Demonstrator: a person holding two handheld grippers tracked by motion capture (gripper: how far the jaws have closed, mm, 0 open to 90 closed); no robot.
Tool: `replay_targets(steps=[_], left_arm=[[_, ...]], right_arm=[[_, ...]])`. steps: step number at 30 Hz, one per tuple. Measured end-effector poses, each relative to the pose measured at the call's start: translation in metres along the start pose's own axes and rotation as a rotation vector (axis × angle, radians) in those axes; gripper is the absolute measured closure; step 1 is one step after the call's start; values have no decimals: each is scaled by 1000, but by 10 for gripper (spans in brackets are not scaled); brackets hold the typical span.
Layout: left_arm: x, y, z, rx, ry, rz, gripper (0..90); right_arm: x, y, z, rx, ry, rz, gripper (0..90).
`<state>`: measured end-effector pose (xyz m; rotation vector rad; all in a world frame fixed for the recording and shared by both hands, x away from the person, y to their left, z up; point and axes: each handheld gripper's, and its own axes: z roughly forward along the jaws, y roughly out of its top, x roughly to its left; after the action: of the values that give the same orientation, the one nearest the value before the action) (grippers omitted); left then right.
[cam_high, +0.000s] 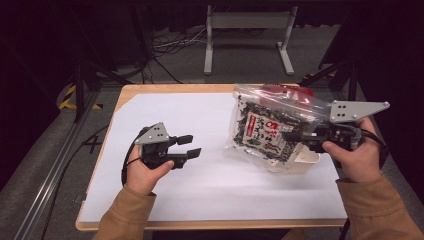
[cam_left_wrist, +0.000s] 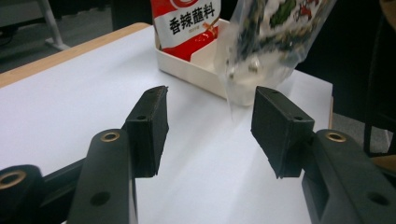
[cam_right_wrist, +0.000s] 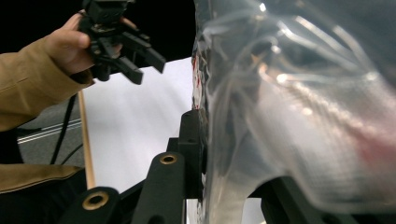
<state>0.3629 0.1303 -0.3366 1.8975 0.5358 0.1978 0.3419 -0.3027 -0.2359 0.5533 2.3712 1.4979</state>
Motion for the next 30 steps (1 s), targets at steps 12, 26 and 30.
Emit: replay_targets(steps=[12, 26, 30], left_arm=[[3, -4, 0, 20, 15, 0, 413], [8, -13, 1, 52, 46, -10, 314], [9, -15, -2, 50, 51, -12, 299]], right_arm=[[-18, 9, -20, 9, -93, 10, 753], [-38, 3, -37, 31, -200, 31, 752], [-42, 0, -41, 29, -227, 42, 752]])
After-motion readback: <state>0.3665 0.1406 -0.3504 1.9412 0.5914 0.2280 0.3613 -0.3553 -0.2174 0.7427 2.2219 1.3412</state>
